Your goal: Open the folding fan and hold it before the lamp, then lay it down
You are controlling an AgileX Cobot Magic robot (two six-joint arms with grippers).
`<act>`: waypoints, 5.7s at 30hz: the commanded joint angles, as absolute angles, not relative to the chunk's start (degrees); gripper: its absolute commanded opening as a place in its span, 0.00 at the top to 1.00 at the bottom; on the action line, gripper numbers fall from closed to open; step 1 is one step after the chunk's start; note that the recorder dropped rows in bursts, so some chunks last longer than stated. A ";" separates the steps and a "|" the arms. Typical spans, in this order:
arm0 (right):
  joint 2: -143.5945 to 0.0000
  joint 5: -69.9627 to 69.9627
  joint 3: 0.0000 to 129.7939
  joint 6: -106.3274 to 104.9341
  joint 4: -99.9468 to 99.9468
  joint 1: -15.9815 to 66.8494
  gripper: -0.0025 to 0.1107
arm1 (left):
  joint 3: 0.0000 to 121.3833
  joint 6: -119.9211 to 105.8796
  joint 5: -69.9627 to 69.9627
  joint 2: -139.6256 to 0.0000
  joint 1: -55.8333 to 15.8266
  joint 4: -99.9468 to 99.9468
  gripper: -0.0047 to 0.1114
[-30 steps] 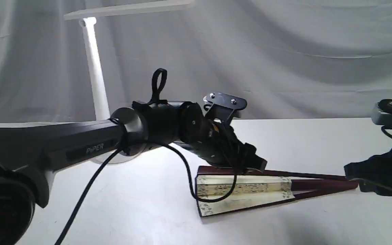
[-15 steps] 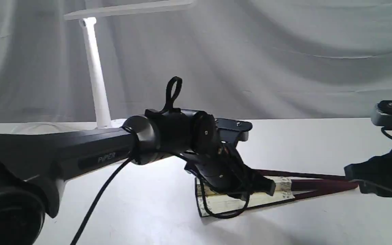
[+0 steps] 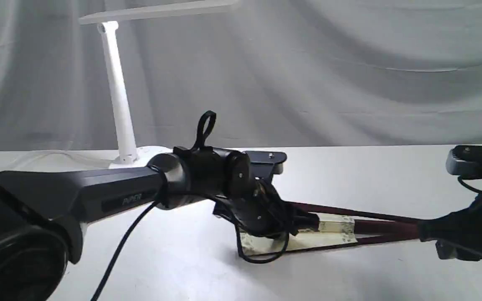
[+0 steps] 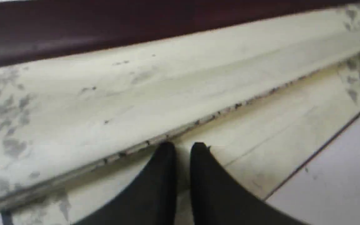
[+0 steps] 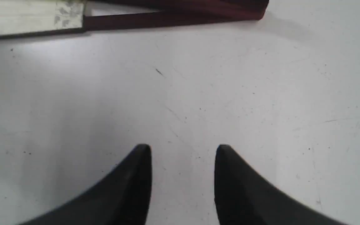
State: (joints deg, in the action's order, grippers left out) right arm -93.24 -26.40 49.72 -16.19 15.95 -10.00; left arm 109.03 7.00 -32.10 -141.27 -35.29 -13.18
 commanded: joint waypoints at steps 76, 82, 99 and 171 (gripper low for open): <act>-142.42 -69.96 106.69 -44.31 49.28 -15.43 0.67 | 118.15 -6.43 -64.02 -137.43 -33.70 -19.11 0.86; -142.42 -69.96 106.69 -44.55 49.57 -15.33 0.67 | 118.15 -6.43 -64.26 -137.43 -33.70 -19.11 0.86; -142.42 -69.96 106.69 -44.67 50.06 -14.41 0.98 | 118.15 -6.43 -64.26 -137.43 -33.60 -15.70 0.86; -110.22 -69.96 60.45 -57.66 72.17 -27.40 0.98 | 118.15 -3.24 -57.59 -137.43 -39.60 -8.78 0.96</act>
State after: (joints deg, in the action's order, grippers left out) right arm -110.97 -69.46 60.60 -56.86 70.79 -27.19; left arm 117.96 -3.87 -58.22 -138.40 -39.15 -9.45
